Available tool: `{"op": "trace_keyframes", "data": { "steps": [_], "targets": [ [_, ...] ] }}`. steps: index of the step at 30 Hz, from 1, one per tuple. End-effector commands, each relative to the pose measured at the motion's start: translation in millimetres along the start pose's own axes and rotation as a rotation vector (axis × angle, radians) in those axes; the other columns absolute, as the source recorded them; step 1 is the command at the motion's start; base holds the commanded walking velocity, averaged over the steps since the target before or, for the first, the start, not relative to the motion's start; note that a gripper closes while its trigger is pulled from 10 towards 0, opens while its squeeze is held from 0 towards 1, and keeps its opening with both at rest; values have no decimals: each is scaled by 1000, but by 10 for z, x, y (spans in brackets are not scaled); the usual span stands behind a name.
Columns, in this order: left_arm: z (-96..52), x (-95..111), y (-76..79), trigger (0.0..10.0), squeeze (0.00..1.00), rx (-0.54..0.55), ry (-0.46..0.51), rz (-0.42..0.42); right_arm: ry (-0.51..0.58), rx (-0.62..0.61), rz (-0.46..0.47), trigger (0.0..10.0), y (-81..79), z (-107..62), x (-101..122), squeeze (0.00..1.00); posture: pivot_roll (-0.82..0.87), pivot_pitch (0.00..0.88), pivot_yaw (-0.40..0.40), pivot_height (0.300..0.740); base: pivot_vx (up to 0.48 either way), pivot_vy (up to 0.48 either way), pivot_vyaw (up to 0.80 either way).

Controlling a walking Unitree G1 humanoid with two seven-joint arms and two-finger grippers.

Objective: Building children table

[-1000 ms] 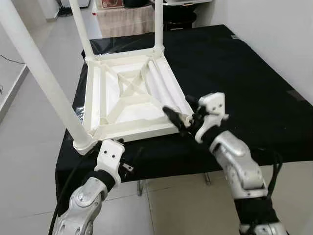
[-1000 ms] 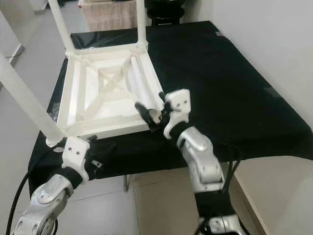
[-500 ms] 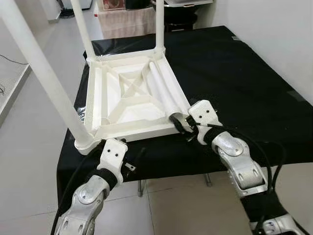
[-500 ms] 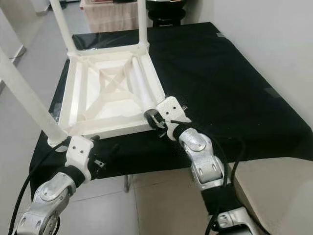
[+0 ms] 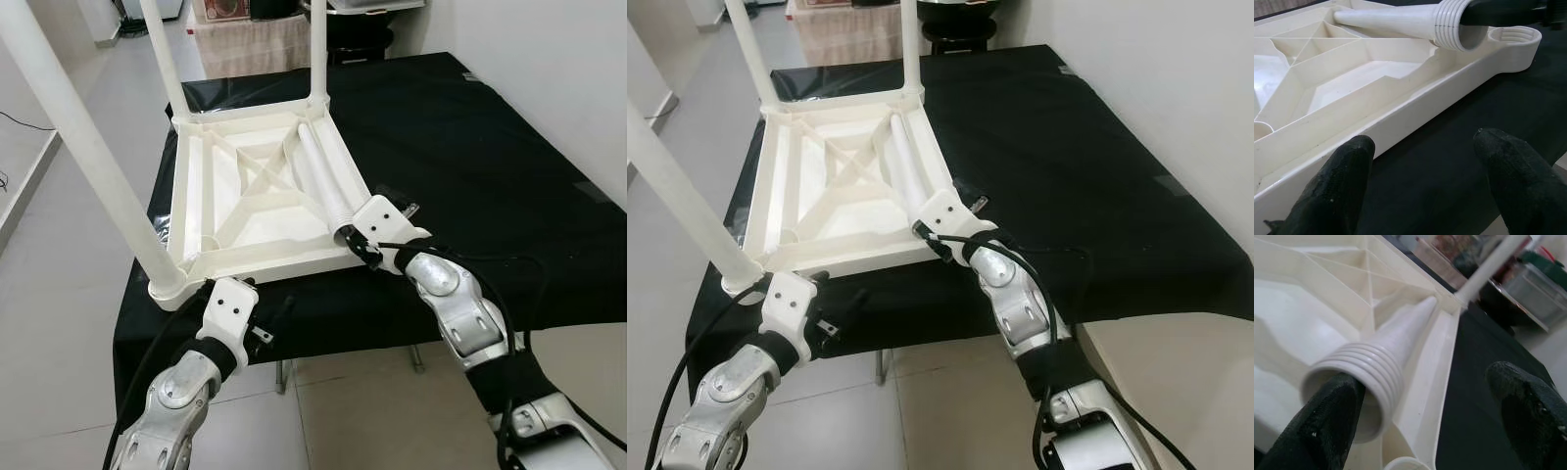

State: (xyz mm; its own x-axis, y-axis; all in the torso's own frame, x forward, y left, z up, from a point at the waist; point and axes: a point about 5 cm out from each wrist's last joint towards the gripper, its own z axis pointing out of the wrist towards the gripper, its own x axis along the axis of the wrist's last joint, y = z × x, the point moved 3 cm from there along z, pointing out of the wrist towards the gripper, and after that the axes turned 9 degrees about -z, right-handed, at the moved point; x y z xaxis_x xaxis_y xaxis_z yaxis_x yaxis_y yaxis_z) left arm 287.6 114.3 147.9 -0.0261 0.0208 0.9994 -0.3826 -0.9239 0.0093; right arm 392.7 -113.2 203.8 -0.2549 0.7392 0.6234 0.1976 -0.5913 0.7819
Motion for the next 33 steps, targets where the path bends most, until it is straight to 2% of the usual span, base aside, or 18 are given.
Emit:
{"op": "trace_keyframes", "data": {
  "steps": [1,4,6,8,9,12,13,14,15,21,25,26,33],
  "targets": [
    [-26,-62,1,10000,0,4,-28,0,-24,-21,-6,10000,-28,57,19,0,37,151,35,740,0,0,0],
    [-27,-61,4,10000,0,3,-28,-1,-33,-33,-10,10000,-39,90,35,0,37,152,35,740,0,0,0],
    [-28,-59,16,10000,0,3,-27,-2,-56,-47,-21,10000,-123,159,79,0,48,154,31,740,0,0,0],
    [-28,-59,16,10000,0,3,-27,-2,-56,-47,-21,10000,-123,159,79,0,48,154,31,740,0,0,0],
    [-26,-55,28,10000,0,5,-25,-4,-93,-71,-41,10000,-196,215,71,0,59,156,25,740,0,0,0],
    [-26,-54,31,10000,0,7,-24,-4,-108,-71,-53,10000,-239,237,50,0,61,157,24,740,0,0,0],
    [-26,-54,32,10000,0,9,-23,-4,-119,-72,-55,1686,-269,255,27,0,63,156,24,740,0,0,0],
    [-26,-54,32,10000,0,9,-23,-4,-119,-72,-55,1686,-269,255,27,0,63,156,24,740,0,0,0],
    [-27,-53,32,10000,0,11,-22,-4,-124,-75,-58,0,-285,266,11,0,67,157,21,740,0,0,0],
    [-29,-51,31,10000,0,13,-22,-5,-129,-88,-55,0,-272,272,-6,0,68,157,21,740,0,0,0],
    [-32,-50,26,10000,0,13,-22,-6,-142,-128,-37,0,-182,248,-77,0,59,157,26,740,0,0,0],
    [-29,-45,14,10000,0,9,-22,-6,-151,-172,23,0,-67,190,-174,0,53,155,31,740,0,0,0],
    [-24,-44,-4,10000,0,8,-24,-7,-141,-214,106,0,42,122,-270,0,43,152,37,740,0,0,0]
  ]
}}
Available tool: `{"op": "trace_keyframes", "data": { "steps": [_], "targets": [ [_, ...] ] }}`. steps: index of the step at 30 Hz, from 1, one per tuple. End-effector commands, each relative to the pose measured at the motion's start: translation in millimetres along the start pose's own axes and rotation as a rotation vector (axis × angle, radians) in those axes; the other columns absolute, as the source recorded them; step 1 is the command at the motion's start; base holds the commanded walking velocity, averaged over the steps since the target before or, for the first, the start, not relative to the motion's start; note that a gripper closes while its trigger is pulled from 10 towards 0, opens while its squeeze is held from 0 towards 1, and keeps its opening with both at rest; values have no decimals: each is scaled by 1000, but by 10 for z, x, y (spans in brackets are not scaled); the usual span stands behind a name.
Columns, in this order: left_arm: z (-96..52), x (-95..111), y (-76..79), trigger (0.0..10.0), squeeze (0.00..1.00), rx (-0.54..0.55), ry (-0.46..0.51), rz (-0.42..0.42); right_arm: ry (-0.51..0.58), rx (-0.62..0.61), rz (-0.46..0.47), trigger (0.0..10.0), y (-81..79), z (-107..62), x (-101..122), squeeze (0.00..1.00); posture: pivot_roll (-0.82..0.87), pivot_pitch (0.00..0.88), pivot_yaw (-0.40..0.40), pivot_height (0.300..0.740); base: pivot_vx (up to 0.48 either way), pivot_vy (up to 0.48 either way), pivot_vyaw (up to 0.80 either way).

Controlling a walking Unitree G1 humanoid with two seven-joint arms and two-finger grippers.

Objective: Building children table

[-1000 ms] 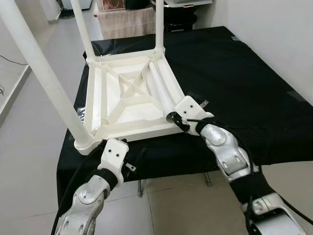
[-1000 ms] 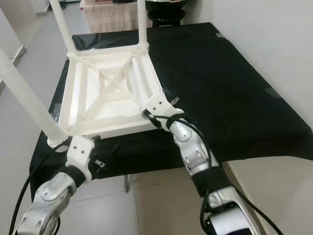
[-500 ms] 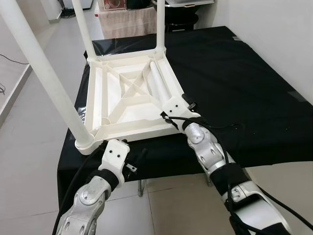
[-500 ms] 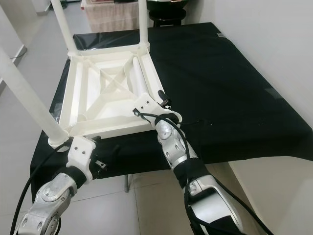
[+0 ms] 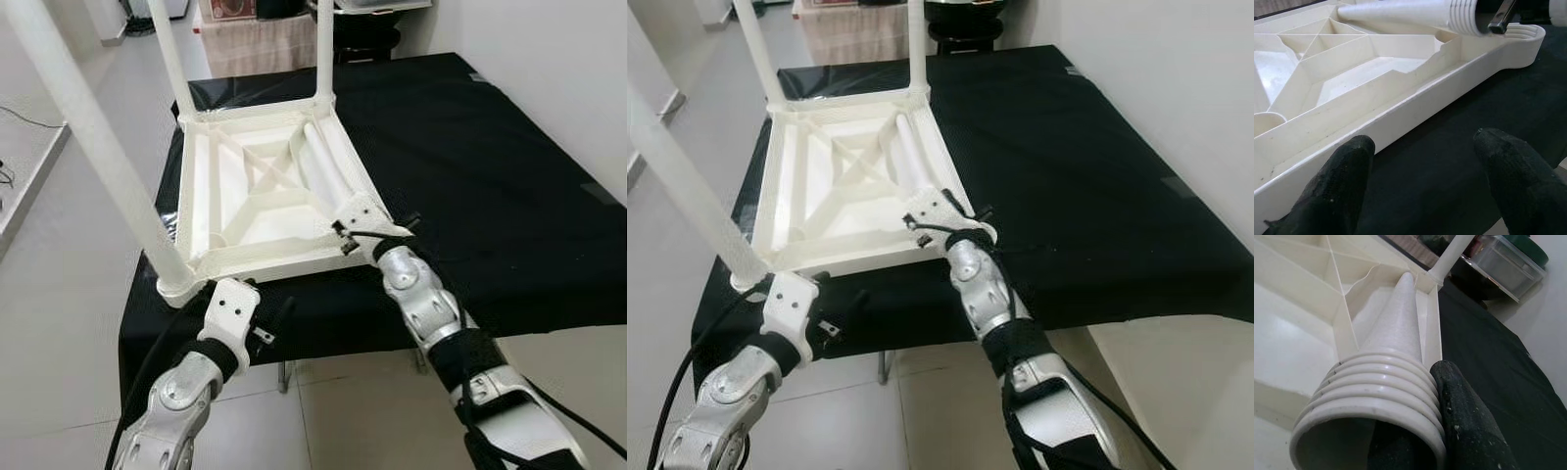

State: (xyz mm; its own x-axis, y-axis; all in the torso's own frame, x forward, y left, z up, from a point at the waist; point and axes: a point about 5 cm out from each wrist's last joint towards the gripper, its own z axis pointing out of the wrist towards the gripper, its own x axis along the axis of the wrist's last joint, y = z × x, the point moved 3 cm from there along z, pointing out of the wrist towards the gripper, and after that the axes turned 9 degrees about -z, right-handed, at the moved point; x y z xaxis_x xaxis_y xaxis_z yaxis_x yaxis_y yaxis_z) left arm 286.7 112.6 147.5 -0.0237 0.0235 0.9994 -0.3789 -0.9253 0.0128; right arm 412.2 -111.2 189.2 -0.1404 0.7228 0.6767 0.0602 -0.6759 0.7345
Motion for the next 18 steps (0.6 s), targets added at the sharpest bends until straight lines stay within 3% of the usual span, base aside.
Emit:
{"op": "trace_keyframes", "data": {
  "steps": [1,5,7,9,10,11,14,15,16,17,18],
  "targets": [
    [-22,-40,-25,10000,0,4,-23,-4,-33,-58,41,0,147,-31,-139,0,43,152,37,740,0,0,0],
    [-11,-40,-36,10000,0,1,-25,0,-30,-90,84,0,257,-57,-222,0,42,146,41,740,0,0,0],
    [3,-21,-54,10000,0,4,-19,4,-26,-141,149,0,405,-69,-245,0,38,143,43,740,0,0,0],
    [3,-21,-54,10000,0,4,-19,4,-26,-141,149,0,405,-69,-245,0,38,143,43,740,0,0,0],
    [29,14,-76,10000,0,8,-7,3,-11,-215,284,0,637,-115,-267,0,27,137,46,740,0,0,0],
    [40,29,-82,10000,0,8,-1,2,-2,-239,337,0,716,-137,-275,0,27,137,46,740,0,0,0],
    [56,57,-71,10000,0,1,15,-19,16,-257,416,588,796,-170,-275,0,20,134,49,740,0,0,0],
    [75,79,-54,10000,0,-7,24,-45,36,-259,493,10000,843,-205,-273,0,16,132,50,740,0,0,0],
    [75,79,-54,10000,0,-7,24,-45,36,-259,493,10000,843,-205,-273,0,16,132,50,740,0,0,0],
    [94,94,-29,10000,0,-19,29,-71,64,-249,584,10000,859,-246,-261,0,9,129,52,740,0,0,0],
    [94,94,-29,10000,0,-19,29,-71,64,-249,584,10000,859,-246,-261,0,9,129,52,740,0,0,0]
  ]
}}
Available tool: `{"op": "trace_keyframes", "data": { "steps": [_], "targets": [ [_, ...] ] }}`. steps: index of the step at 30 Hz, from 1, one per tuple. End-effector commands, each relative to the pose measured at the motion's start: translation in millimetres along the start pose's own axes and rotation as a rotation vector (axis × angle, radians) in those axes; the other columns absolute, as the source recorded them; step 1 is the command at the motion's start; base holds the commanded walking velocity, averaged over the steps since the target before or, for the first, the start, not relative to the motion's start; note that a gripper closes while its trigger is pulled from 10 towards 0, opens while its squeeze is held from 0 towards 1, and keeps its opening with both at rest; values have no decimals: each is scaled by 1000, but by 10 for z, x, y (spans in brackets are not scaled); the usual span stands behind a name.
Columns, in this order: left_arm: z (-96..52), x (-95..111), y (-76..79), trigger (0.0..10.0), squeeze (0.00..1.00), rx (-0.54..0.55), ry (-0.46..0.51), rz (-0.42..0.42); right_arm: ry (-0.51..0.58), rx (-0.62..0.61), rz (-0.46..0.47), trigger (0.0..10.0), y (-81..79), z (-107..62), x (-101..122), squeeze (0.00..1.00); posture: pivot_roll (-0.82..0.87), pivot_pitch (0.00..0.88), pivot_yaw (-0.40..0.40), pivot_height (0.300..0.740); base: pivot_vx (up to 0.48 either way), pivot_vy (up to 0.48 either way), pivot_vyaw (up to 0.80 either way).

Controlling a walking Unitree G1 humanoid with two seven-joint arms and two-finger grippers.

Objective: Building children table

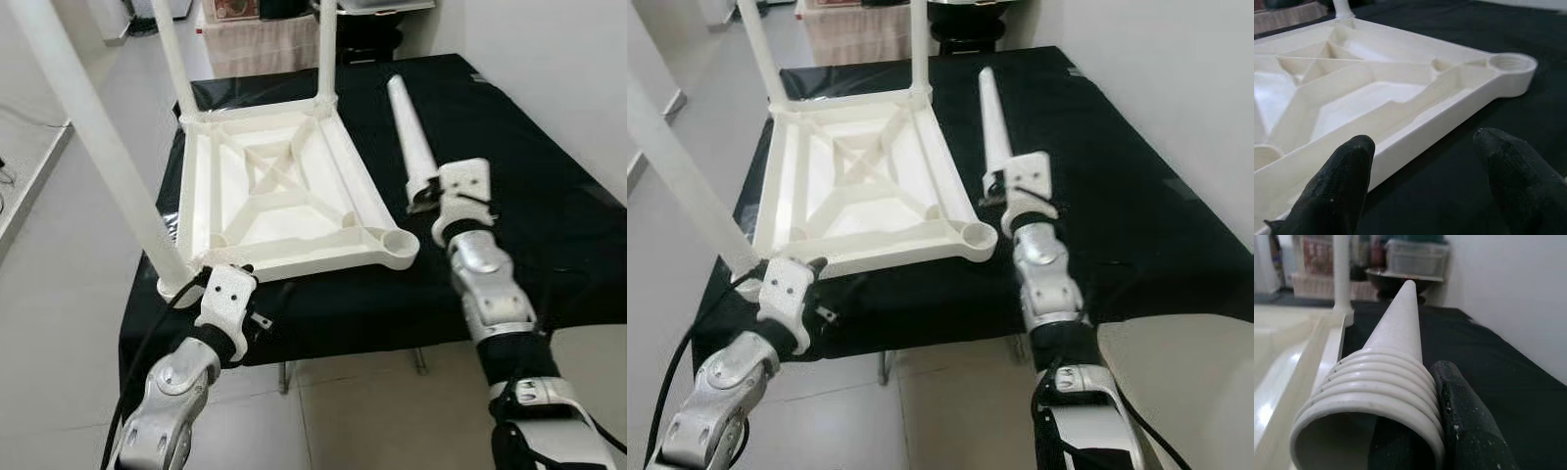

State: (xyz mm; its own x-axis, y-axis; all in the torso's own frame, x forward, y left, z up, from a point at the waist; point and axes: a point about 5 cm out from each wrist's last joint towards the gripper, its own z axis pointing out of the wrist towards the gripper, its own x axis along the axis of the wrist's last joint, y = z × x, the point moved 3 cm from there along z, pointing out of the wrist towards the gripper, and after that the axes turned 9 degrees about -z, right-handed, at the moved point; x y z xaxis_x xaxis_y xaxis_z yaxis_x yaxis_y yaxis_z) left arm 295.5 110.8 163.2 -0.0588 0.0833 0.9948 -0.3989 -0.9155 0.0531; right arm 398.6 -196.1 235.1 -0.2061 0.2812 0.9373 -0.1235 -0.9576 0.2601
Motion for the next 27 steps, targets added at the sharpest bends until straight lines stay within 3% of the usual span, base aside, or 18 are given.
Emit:
{"op": "trace_keyframes", "data": {
  "steps": [1,2,3,4,13,21,27],
  "targets": [
    [16,-52,13,10000,0,-11,-24,-50,16,40,153,10000,-44,-75,19,0,7,126,52,740,0,0,0],
    [16,-52,13,10000,0,-11,-24,-50,16,40,153,10000,-44,-75,19,0,7,126,52,740,0,0,0],
    [41,-50,42,10000,0,-14,-27,-68,30,66,292,10000,-81,-162,17,0,2,124,52,740,0,0,0],
    [48,-55,46,10000,0,-11,-32,-71,29,75,351,10000,-105,-197,3,0,2,124,52,740,0,0,0],
    [73,-121,22,10000,0,15,-72,-57,30,110,528,10000,-214,-294,-25,0,-11,124,52,740,0,0,0],
    [87,-126,-11,10000,0,31,-82,-45,8,140,529,10000,-304,-363,-59,0,-9,130,56,740,0,0,0],
    [94,-129,-12,10000,0,30,-86,-30,6,164,475,10000,-332,-396,-57,0,-11,130,58,740,0,0,0]
  ]
}}
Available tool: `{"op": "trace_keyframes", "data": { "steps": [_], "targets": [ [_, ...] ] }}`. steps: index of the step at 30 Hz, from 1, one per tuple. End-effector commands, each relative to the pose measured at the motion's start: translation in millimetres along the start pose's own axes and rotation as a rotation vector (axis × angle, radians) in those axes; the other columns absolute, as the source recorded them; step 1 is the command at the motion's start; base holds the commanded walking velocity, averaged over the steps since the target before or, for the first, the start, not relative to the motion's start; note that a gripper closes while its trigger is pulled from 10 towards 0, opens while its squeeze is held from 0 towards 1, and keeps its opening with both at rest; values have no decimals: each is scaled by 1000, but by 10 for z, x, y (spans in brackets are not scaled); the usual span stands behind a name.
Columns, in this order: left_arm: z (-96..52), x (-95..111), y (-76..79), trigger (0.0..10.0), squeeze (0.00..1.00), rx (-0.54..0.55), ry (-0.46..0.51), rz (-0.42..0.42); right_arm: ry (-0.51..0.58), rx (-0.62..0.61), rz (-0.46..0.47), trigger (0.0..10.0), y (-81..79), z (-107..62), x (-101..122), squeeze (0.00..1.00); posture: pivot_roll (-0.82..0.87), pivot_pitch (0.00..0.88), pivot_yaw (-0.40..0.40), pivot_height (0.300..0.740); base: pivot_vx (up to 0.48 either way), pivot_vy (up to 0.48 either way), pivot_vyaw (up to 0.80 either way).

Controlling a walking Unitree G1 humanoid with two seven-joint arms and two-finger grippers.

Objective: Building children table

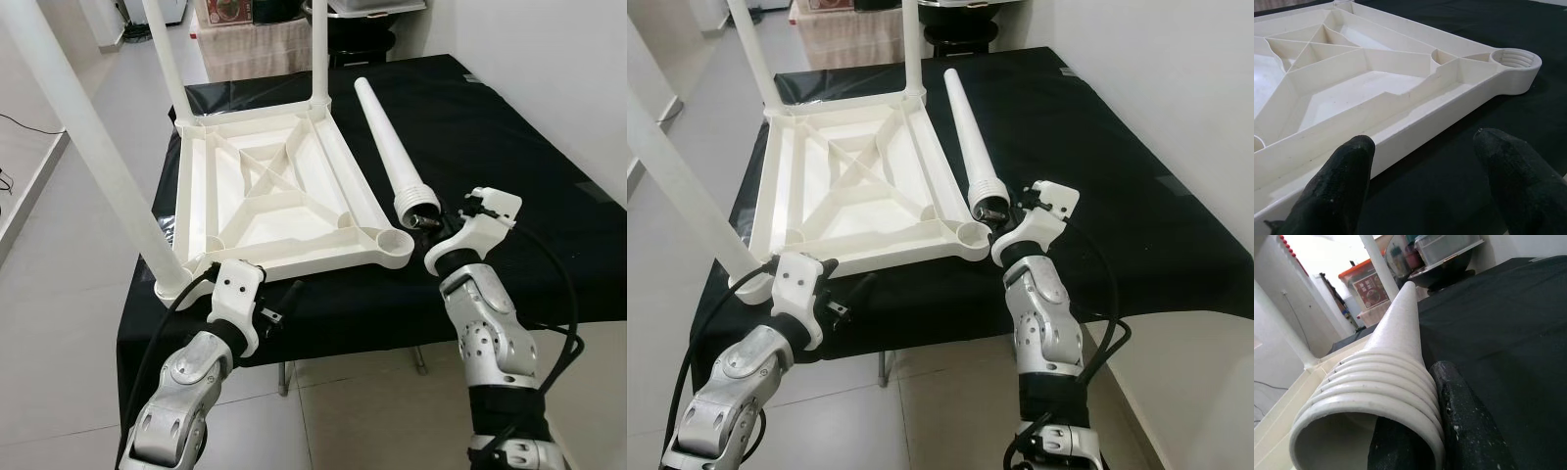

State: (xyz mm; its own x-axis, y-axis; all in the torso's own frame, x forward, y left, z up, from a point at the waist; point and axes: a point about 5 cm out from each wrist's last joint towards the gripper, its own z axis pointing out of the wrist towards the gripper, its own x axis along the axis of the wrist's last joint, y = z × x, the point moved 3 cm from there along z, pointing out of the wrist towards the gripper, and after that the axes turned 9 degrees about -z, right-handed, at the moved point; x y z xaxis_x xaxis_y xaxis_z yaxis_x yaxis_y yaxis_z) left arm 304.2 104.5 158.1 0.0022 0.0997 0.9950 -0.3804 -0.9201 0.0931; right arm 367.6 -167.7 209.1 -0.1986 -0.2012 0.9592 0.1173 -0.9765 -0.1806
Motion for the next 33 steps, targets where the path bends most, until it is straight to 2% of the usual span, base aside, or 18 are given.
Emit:
{"op": "trace_keyframes", "data": {
  "steps": [1,13,25,33],
  "targets": [
    [-3,-68,-34,10000,0,9,-36,9,8,26,-14,10000,-50,-11,24,0,-11,130,58,740,0,0,0],
    [3,-67,-22,10000,0,8,-37,21,-6,50,-55,10000,-122,-26,3,0,-11,132,55,740,0,0,0],
    [3,-66,-14,10000,0,5,-35,27,-7,51,-63,10000,-122,-22,4,0,-12,132,54,740,0,0,0],
    [3,-69,-13,10000,0,4,-37,31,-11,53,-68,10000,-135,-18,-7,0,-10,133,54,740,-267,0,0]
  ]
}}
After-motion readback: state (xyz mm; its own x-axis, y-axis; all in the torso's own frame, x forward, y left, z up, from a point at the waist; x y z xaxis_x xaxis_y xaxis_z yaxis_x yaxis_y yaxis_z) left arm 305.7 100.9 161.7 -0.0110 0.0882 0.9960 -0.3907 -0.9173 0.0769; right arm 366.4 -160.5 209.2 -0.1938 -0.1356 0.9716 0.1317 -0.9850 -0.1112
